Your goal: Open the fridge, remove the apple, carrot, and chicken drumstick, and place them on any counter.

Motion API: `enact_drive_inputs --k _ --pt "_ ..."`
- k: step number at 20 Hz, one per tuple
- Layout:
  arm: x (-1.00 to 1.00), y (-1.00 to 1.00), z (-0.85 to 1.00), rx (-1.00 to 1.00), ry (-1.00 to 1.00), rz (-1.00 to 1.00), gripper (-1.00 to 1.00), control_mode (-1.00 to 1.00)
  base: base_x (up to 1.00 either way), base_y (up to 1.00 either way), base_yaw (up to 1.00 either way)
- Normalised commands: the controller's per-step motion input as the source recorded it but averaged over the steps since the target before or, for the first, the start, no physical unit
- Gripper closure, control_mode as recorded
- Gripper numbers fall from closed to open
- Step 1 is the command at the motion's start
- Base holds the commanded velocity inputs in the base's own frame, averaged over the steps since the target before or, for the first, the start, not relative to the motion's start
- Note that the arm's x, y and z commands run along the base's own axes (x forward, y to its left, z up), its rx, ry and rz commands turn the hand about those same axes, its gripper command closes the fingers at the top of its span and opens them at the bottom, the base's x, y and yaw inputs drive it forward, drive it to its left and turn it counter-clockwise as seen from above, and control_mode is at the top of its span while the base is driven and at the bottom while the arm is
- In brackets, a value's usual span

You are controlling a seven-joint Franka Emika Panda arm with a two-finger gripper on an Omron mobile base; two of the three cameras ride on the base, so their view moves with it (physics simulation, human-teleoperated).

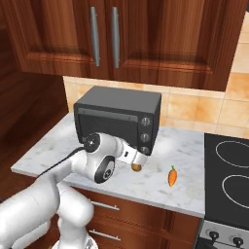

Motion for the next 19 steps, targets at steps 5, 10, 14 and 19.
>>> enact_drive_inputs --k 5,10,14,19 --pt "-1.0 0.17 1.0 0.09 0.23 0.0 -1.0 -1.0 0.0 0.0 0.0" --pt "-1.0 0.2 0.88 0.14 0.34 0.0 -1.0 -1.0 0.0 0.0 0.0" --pt "-1.0 0.0 0.23 0.1 0.14 -0.01 -1.0 -1.0 0.0 0.0 0.0" --pt "-1.0 -0.28 0.0 0.04 -0.05 -0.01 -1.0 -1.0 0.0 0.0 0.0"
